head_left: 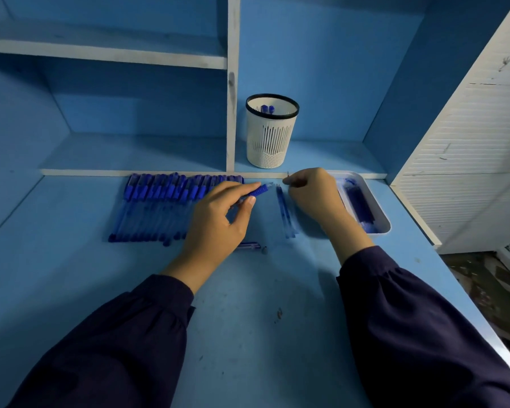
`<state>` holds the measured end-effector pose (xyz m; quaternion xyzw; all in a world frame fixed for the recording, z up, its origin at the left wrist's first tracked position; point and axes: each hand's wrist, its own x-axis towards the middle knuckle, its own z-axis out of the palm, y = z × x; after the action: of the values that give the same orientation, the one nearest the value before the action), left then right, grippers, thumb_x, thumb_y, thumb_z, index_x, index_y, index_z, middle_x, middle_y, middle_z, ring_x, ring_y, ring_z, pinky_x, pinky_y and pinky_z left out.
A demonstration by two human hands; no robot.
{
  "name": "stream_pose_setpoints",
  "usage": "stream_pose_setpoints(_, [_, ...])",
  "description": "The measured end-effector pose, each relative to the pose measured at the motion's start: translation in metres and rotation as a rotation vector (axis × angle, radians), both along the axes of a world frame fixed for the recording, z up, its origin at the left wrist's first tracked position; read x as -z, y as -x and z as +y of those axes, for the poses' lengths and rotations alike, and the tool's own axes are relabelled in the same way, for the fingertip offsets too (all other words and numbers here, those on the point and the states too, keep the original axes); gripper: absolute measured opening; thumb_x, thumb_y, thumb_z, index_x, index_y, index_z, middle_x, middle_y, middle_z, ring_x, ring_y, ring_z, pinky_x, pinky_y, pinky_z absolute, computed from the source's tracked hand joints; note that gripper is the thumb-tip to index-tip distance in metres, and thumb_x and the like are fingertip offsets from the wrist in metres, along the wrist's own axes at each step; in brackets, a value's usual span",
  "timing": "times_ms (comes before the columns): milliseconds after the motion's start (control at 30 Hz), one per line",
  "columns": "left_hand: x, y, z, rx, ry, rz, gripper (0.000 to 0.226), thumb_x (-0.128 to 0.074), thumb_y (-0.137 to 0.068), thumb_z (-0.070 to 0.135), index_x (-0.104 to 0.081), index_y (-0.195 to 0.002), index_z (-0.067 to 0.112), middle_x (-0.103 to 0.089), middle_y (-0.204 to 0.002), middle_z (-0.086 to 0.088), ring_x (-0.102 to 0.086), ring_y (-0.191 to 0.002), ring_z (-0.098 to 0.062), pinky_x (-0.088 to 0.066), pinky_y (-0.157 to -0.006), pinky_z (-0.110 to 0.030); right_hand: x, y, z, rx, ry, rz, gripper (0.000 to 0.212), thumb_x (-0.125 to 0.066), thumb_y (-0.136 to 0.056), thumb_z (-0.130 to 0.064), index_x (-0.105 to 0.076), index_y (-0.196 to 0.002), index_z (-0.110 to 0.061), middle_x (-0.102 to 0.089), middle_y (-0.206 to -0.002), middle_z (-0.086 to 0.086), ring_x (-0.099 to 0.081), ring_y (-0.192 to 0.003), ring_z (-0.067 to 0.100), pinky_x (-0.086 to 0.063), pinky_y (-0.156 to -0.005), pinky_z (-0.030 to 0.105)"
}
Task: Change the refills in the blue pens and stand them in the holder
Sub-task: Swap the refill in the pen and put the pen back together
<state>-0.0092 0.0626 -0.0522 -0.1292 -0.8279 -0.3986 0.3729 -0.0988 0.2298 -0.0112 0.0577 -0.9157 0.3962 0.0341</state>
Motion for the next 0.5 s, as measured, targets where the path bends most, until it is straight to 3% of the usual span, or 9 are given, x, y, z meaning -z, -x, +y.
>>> stream_pose_setpoints(100, [0.001, 0.006, 0.001, 0.009, -0.016, -0.006, 0.024, -0.061, -0.095, 0.01, -0.07, -0.117, 0.006, -0.068, -0.106, -0.002, -0.064, -0.091, -0.011, -0.056, -0.081, -0.029, 0.004, 0.002, -0.006, -0.009, -0.096, 0.047, 0.034, -0.049, -0.085, 0.004, -0.073, -0.106, -0.007, -0.07, -0.111, 0.009, -0.063, -0.101, 0.022, -0.033, -0.066, 0.007])
stream_pose_setpoints(233, [0.003, 0.006, 0.002, 0.019, -0.013, -0.016, 0.024, -0.062, -0.095, 0.009, -0.07, -0.117, 0.007, -0.068, -0.105, -0.001, -0.064, -0.093, -0.009, -0.055, -0.083, -0.028, 0.006, -0.001, -0.008, -0.074, -0.189, 0.065, 0.033, -0.05, -0.084, 0.004, -0.074, -0.102, -0.007, -0.071, -0.103, 0.012, -0.061, -0.085, 0.024, -0.034, -0.057, 0.014])
stream_pose_setpoints(333, [0.003, 0.005, 0.0, 0.032, -0.002, -0.026, 0.025, -0.062, -0.095, 0.011, -0.07, -0.118, 0.007, -0.068, -0.107, 0.001, -0.063, -0.097, -0.007, -0.054, -0.085, -0.028, 0.002, -0.007, -0.001, -0.1, -0.122, 0.072, 0.03, -0.053, -0.087, 0.0, -0.074, -0.105, -0.01, -0.071, -0.105, 0.007, -0.062, -0.089, 0.019, -0.033, -0.065, 0.01])
stream_pose_setpoints(400, [0.003, 0.003, -0.001, 0.033, 0.009, -0.031, 0.025, -0.061, -0.096, 0.012, -0.07, -0.119, 0.009, -0.068, -0.108, 0.002, -0.063, -0.099, -0.006, -0.055, -0.085, -0.029, -0.005, -0.01, 0.01, -0.103, -0.023, 0.05, 0.027, -0.057, -0.087, -0.005, -0.074, -0.105, -0.014, -0.072, -0.101, -0.001, -0.065, -0.09, 0.007, -0.036, -0.07, 0.007])
stream_pose_setpoints(433, [0.003, 0.002, 0.0, 0.034, 0.014, -0.033, 0.025, -0.061, -0.096, 0.013, -0.07, -0.119, 0.009, -0.068, -0.108, 0.003, -0.063, -0.098, -0.005, -0.055, -0.085, -0.028, -0.009, -0.011, 0.018, -0.1, 0.023, 0.04, 0.024, -0.059, -0.088, -0.007, -0.074, -0.103, -0.017, -0.072, -0.094, -0.005, -0.063, -0.078, -0.004, -0.038, -0.066, 0.005])
stream_pose_setpoints(500, [0.002, 0.001, 0.0, 0.035, 0.032, -0.039, 0.025, -0.061, -0.096, 0.014, -0.07, -0.119, 0.01, -0.068, -0.108, 0.003, -0.064, -0.096, -0.004, -0.055, -0.083, -0.027, -0.017, -0.009, 0.037, -0.072, 0.039, 0.043, 0.02, -0.061, -0.088, -0.011, -0.074, -0.1, -0.022, -0.067, -0.084, -0.011, -0.056, -0.062, -0.01, -0.035, -0.054, 0.001])
